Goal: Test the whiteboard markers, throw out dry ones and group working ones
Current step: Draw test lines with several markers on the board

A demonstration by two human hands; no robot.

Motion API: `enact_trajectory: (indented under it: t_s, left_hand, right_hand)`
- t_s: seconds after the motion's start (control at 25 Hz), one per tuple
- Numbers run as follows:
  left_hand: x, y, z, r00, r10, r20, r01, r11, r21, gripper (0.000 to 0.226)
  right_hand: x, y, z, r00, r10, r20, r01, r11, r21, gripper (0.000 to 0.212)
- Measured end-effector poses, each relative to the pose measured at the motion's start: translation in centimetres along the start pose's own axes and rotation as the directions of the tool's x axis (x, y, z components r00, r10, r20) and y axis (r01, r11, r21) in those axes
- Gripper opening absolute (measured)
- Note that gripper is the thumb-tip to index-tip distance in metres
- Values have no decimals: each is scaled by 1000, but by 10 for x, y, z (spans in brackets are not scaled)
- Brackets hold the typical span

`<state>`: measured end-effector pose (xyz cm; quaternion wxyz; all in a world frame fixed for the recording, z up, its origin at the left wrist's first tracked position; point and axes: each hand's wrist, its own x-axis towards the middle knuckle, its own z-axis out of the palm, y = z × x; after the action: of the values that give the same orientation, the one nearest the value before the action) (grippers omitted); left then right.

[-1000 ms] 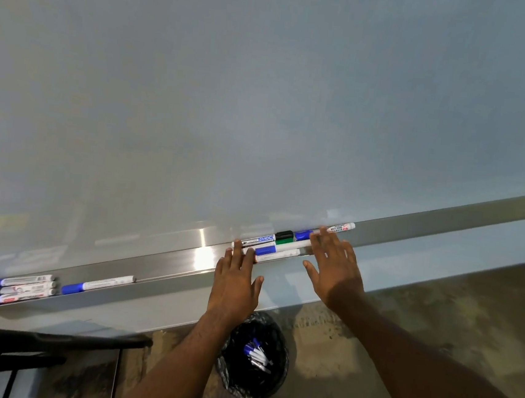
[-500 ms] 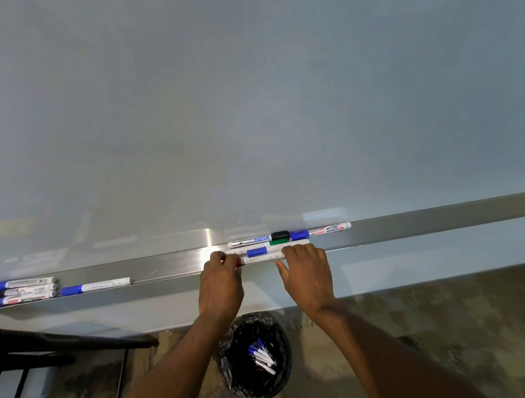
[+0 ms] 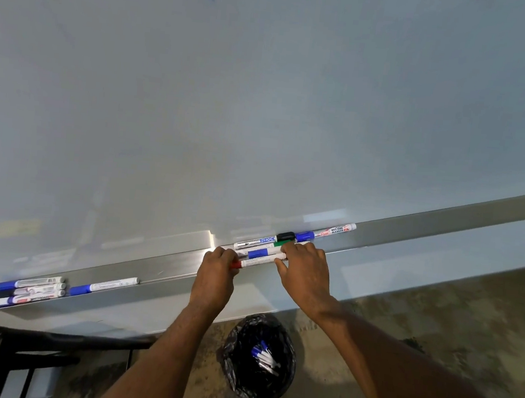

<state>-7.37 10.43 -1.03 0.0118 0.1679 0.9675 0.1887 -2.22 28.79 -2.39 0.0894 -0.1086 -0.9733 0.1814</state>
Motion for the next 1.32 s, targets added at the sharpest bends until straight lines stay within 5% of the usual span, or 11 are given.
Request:
enact_trajectory:
  t_s: [0.24, 0.4, 0.52, 0.64, 0.76, 0.84, 0.92, 1.0, 1.2, 1.32]
  left_hand:
    - [-8, -2, -26, 998, 6, -61, -21, 968, -250, 12]
    - [-11, 4, -47, 991, -132, -26, 102, 862, -496, 12]
    - [-11, 8, -59, 942, -303, 146, 303, 576, -760, 12]
    - [-12, 7, -66, 885, -333, 326, 384, 124, -915, 19]
    - [-15, 12, -72, 788, -296, 540, 480, -256, -839, 20]
    - [-16, 15, -75, 728, -266, 632, 522, -382, -763, 15]
    - [-16, 21, -77, 700, -302, 647, 527, -392, -754, 17]
    - [-18, 30, -72, 669, -365, 648, 538, -363, -761, 18]
    - [-1, -27, -86, 656, -474, 587, 366, -480, -797, 28]
    - [4, -41, -109, 697, -562, 446, 426, -175, -887, 26]
  right_hand:
    - [1, -16, 1, 956, -290, -50, 283, 952, -114, 42]
    - [3, -25, -4, 934, -342, -107, 338, 940, -49, 29]
    - [0, -30, -16, 932, -360, -39, 362, 930, 64, 29]
    - [-16, -48, -36, 952, -291, 95, 235, 893, 383, 28]
    - [-29, -81, -52, 966, -102, 238, -93, 719, 688, 17]
    - [-37, -96, -56, 918, 26, 395, -346, 535, 771, 13]
    - [-44, -107, -57, 844, 92, 528, -528, 314, 789, 11]
    - [-46, -112, -60, 814, 135, 565, -580, 239, 779, 8]
    - [-75, -100, -70, 868, 92, 487, -475, 440, 762, 11]
    - [-81, -85, -69, 874, 116, 471, -468, 462, 754, 7]
